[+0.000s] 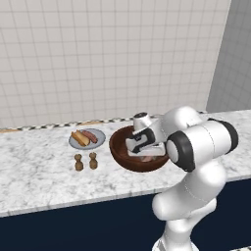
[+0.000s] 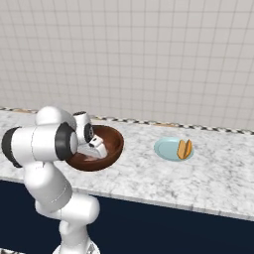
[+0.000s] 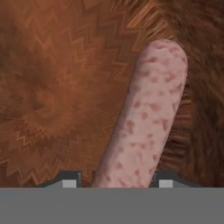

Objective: Place one bun and one sausage from the bowl on each plate.

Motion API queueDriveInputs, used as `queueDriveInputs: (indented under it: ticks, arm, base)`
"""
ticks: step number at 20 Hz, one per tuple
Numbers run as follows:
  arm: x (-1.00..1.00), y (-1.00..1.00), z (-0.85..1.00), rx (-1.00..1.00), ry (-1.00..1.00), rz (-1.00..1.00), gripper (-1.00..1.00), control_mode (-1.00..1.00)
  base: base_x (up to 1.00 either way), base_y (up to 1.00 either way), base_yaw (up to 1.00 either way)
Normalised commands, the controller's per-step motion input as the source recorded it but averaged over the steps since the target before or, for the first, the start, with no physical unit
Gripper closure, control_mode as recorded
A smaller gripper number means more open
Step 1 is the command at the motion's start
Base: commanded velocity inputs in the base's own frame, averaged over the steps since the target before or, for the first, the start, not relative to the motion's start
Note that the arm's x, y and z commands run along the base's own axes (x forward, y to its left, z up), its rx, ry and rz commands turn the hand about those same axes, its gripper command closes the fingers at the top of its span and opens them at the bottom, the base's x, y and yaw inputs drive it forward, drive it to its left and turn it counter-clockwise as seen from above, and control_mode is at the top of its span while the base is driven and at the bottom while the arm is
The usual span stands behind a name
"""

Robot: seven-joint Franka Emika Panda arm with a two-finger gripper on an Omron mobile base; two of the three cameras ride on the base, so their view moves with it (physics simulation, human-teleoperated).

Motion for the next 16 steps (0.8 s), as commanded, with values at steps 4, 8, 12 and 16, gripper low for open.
queueDriveInputs:
  ticks: [4,8,12,16]
  arm:
    - [0.09,0.00,0.37,0.00,-0.06,0.02,1.00,-1.00]
    - [0.01,0.03,0.99,0.00,0.00,0.07,1.00,-1.00]
    - [0.00,-0.03,1.00,0.00,0.00,0.13,1.00,-1.00]
    - [0.00,-0.54,0.79,-0.08,0.00,0.30,1.00,-1.00]
  base:
    - [0.00,0.00,0.00]
    - [0.00,0.00,0.00]
    - [0.00,0.00,0.00]
    - [0.00,0.00,0.00]
